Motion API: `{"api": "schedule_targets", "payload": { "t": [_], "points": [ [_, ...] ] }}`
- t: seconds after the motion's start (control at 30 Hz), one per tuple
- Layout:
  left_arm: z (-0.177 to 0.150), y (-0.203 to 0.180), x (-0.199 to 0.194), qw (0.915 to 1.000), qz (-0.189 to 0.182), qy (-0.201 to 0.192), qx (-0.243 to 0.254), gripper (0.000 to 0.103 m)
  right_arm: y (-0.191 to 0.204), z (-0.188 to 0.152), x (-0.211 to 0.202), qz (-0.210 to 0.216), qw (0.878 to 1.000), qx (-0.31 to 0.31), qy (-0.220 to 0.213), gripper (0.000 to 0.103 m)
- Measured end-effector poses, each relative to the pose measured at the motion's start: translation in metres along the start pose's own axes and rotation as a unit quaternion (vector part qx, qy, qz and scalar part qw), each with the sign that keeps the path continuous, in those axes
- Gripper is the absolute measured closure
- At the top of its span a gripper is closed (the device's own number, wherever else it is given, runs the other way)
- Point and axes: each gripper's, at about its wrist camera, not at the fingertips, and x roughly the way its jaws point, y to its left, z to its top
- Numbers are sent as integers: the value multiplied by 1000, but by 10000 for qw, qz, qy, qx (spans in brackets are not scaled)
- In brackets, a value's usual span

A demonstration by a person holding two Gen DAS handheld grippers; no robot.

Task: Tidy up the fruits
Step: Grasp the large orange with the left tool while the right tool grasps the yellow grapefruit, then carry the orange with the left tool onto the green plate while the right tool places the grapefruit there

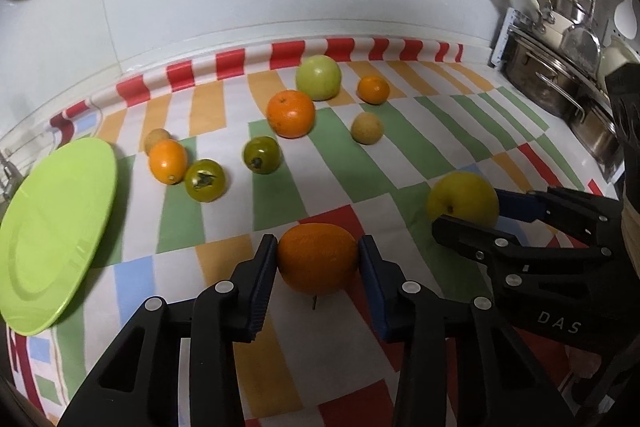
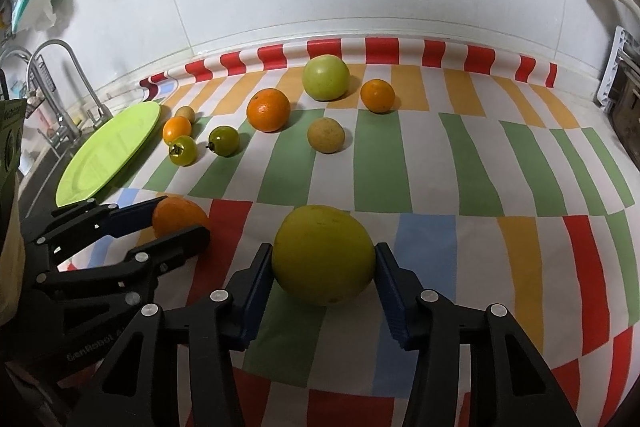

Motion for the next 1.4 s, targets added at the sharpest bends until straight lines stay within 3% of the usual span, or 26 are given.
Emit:
{"api": "schedule_targets", "payload": {
  "t": [0.73, 1.1, 1.4],
  "points": [
    [-23, 37, -106, 9946, 515, -743, -507, 63, 67, 4, -68, 326, 9961, -488, -666, 53],
    [-27, 84, -143, 9895, 817, -1049, -569, 63, 122, 21, -77, 627, 9898, -803, -992, 53],
    [-17, 134, -151, 9866, 989, -1138, -623, 63, 172, 44, -68, 802, 9842, -1035, -1194, 53]
  ]
}}
